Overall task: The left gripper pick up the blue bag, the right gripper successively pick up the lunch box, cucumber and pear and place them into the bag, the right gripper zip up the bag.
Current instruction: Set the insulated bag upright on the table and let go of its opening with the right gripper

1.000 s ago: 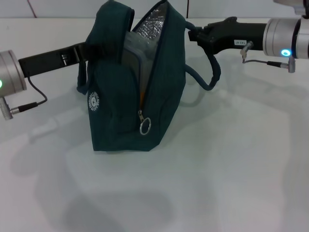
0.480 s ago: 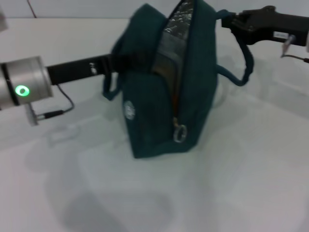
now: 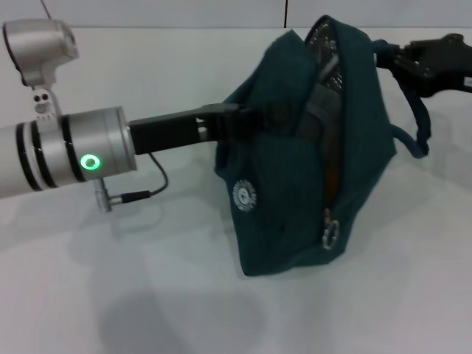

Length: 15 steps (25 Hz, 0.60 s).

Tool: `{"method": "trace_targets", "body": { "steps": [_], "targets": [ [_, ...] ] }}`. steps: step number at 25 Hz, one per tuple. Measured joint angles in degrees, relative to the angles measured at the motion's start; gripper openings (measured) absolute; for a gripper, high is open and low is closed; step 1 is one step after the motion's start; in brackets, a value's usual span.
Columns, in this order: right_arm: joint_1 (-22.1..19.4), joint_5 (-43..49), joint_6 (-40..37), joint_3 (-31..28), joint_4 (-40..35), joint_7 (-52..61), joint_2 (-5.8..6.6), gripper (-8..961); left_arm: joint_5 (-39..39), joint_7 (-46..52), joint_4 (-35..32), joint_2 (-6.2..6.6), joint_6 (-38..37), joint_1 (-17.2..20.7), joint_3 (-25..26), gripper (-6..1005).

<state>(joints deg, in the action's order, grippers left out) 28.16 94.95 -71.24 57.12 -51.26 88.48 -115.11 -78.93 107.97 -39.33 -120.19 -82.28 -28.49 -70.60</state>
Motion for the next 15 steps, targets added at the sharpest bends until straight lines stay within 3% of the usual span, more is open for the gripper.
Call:
{"method": "trace_targets", "body": {
  "steps": [4, 15],
  "targets": [
    [-1.44, 0.07, -1.57, -0.02, -1.92, 0.06, 0.31, 71, 3.01, -1.86, 0.31, 0.04, 0.66, 0.02, -4.31, 32],
    [-1.96, 0.48, -2.22, 0.01, -5.72, 0.11, 0.34, 95, 3.42, -3.03, 4.82, 0.17, 5.72, -0.74, -4.89, 32]
  ]
}}
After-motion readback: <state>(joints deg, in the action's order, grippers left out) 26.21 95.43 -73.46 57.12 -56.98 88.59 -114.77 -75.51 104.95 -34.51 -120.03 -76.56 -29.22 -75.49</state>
